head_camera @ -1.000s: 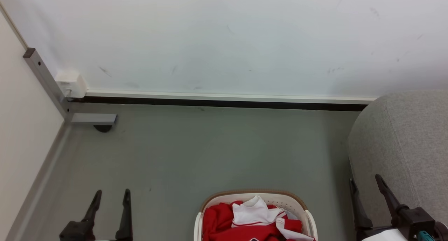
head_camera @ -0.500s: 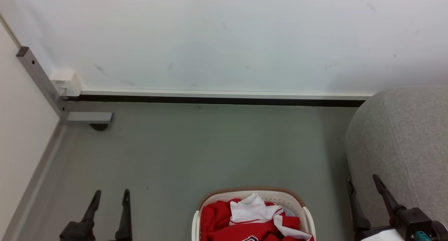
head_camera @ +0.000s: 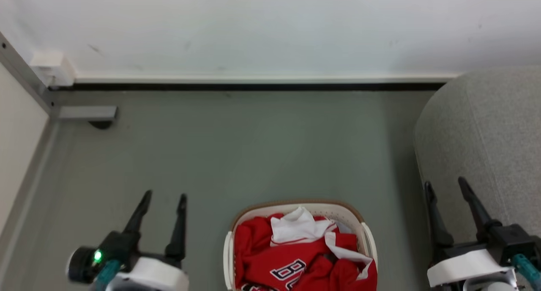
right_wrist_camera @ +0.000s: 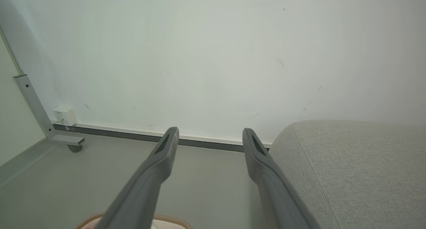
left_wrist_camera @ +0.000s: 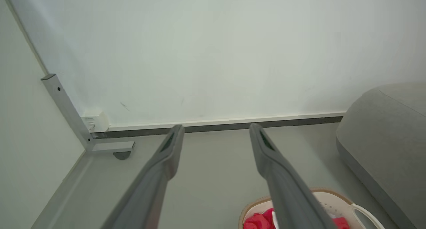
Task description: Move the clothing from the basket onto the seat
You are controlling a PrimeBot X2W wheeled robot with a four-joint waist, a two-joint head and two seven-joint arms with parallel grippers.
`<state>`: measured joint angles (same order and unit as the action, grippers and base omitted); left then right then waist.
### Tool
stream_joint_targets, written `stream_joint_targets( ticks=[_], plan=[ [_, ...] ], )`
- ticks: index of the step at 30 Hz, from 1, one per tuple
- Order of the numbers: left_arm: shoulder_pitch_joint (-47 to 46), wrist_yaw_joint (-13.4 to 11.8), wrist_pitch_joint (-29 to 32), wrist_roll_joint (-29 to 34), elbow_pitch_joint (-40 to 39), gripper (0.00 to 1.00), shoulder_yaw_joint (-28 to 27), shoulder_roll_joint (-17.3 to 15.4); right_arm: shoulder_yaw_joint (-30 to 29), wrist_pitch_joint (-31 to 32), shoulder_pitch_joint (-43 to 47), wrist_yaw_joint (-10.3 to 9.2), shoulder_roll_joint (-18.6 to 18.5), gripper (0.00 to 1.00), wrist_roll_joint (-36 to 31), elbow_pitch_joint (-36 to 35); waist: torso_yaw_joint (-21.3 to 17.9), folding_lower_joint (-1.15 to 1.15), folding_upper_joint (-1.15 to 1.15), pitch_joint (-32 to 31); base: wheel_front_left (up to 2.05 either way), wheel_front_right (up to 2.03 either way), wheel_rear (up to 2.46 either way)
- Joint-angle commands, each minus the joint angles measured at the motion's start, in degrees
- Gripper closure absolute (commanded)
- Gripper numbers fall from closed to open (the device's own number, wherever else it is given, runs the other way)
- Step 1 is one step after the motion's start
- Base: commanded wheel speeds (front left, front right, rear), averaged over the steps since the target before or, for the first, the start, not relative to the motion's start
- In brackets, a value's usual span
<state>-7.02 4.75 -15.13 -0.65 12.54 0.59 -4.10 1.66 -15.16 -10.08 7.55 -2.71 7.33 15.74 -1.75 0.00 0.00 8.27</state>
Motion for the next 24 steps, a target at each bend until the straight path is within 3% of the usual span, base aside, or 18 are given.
stream_joint_targets(
  ticks=[1, 8, 15, 24],
  plan=[
    [-1.9, 0.5, 0.0, 0.7, 0.4, 0.00, 1.1, -0.4, -0.4, 0.0, -1.2, -0.12, -0.3, 0.00, 0.8, -0.6, -0.9, 0.00, 0.00, 3.2, 0.00, 0.00, 0.00],
    [-10.8, 2.3, 0.0, 3.0, 4.7, 0.00, 10.8, -1.7, -1.1, 0.0, -4.8, -0.12, -0.3, 0.00, 0.9, -3.4, -2.6, 0.00, 0.00, 11.5, 0.00, 0.00, 0.00],
    [-19.6, 2.7, 0.5, 5.4, 15.2, 0.00, 20.1, -2.6, -1.9, 0.0, -8.0, -0.12, -0.3, 0.00, 0.7, -6.5, -4.4, 0.00, 0.00, 18.1, 0.00, 0.00, 0.00],
    [-28.3, 2.7, 4.8, 9.9, 28.0, 0.00, 26.9, -1.4, -0.6, 0.0, -10.5, -0.12, -0.3, 0.00, 2.2, -9.7, -6.6, 0.00, 0.00, 24.2, 0.00, 0.00, 0.00]
  ],
)
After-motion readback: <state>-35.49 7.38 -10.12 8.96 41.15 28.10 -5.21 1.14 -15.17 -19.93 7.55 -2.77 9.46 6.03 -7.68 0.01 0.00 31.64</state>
